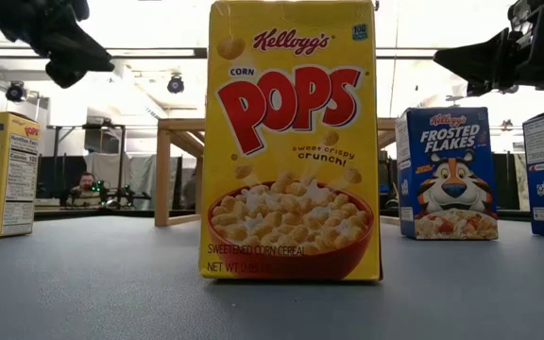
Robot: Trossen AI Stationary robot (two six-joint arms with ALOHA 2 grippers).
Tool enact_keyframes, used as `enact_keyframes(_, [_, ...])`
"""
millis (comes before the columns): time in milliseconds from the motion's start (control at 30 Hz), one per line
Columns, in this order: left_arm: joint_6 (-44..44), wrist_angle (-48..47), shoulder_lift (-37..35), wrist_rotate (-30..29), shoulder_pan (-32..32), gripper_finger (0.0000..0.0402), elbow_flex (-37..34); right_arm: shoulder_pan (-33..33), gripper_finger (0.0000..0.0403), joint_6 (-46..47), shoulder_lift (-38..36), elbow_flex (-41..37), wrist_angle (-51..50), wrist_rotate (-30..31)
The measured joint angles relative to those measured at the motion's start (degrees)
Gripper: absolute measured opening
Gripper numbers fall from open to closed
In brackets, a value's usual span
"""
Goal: Stack cereal on shelf
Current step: Put the bottom red cereal box aligned with the other red cereal box on the shelf
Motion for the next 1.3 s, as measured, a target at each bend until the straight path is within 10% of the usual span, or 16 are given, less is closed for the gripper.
enact_keyframes(1300, [-3.4,4.8,-0.3,-1.1,0.0,0.0089,-1.9,0.0,0.0009,0.0,0.0,0.0,0.0,0.0])
